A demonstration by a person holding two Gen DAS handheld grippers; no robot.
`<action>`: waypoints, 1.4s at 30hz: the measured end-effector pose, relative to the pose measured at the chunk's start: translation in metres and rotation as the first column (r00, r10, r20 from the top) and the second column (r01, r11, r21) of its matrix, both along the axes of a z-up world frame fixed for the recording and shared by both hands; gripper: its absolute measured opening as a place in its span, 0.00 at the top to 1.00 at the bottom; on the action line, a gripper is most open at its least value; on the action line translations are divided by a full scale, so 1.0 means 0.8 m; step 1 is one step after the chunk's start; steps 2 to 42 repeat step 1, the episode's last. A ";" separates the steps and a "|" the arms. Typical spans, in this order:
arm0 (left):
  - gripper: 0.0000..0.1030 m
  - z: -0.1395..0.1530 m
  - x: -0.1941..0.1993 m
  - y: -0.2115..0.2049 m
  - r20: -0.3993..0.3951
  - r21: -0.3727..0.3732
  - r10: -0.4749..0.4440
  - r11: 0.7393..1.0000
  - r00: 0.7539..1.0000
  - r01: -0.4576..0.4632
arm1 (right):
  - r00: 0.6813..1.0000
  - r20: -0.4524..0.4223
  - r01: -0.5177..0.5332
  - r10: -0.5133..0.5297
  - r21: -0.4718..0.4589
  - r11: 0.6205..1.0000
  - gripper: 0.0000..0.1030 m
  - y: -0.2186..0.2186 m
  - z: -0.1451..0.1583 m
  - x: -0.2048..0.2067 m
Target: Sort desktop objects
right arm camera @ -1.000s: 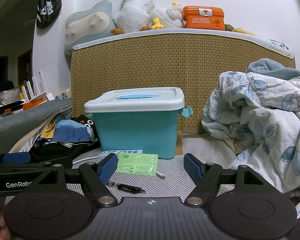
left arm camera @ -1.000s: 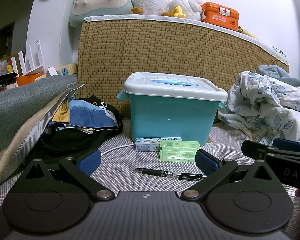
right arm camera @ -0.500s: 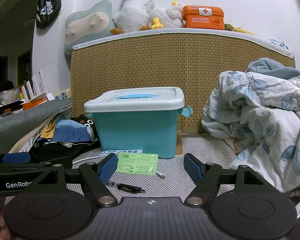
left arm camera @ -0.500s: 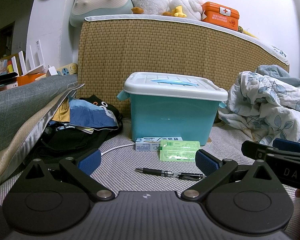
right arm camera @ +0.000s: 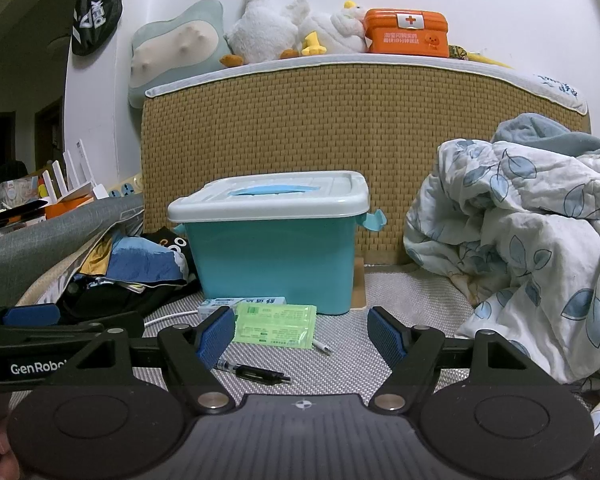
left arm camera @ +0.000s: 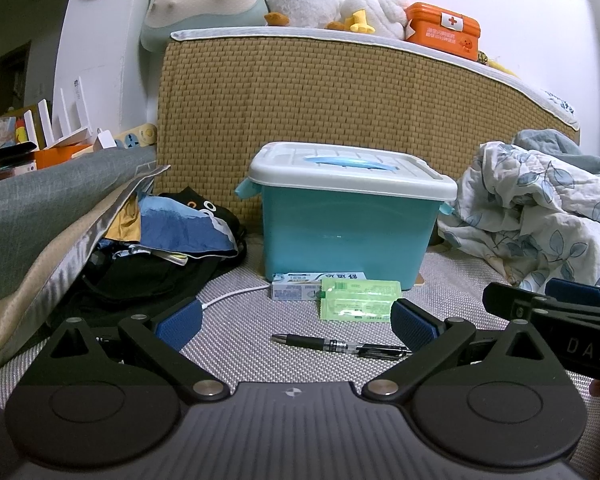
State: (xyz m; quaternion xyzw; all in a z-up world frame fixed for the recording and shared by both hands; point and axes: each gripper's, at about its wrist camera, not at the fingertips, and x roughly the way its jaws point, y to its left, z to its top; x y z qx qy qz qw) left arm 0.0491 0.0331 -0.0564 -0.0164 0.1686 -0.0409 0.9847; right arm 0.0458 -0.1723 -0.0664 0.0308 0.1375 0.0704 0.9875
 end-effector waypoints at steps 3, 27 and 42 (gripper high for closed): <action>0.00 0.000 0.000 0.000 -0.001 0.000 0.000 1.000 1.000 0.000 | 1.000 -0.001 0.000 0.000 0.001 1.000 0.25 0.000 0.000 0.000; 0.00 0.000 0.000 0.000 -0.001 0.000 0.000 1.000 1.000 0.000 | 1.000 -0.001 0.000 0.000 0.001 1.000 0.25 0.000 0.000 0.000; 0.00 0.000 0.000 0.000 -0.001 0.000 0.000 1.000 1.000 0.000 | 1.000 -0.001 0.000 0.000 0.001 1.000 0.25 0.000 0.000 0.000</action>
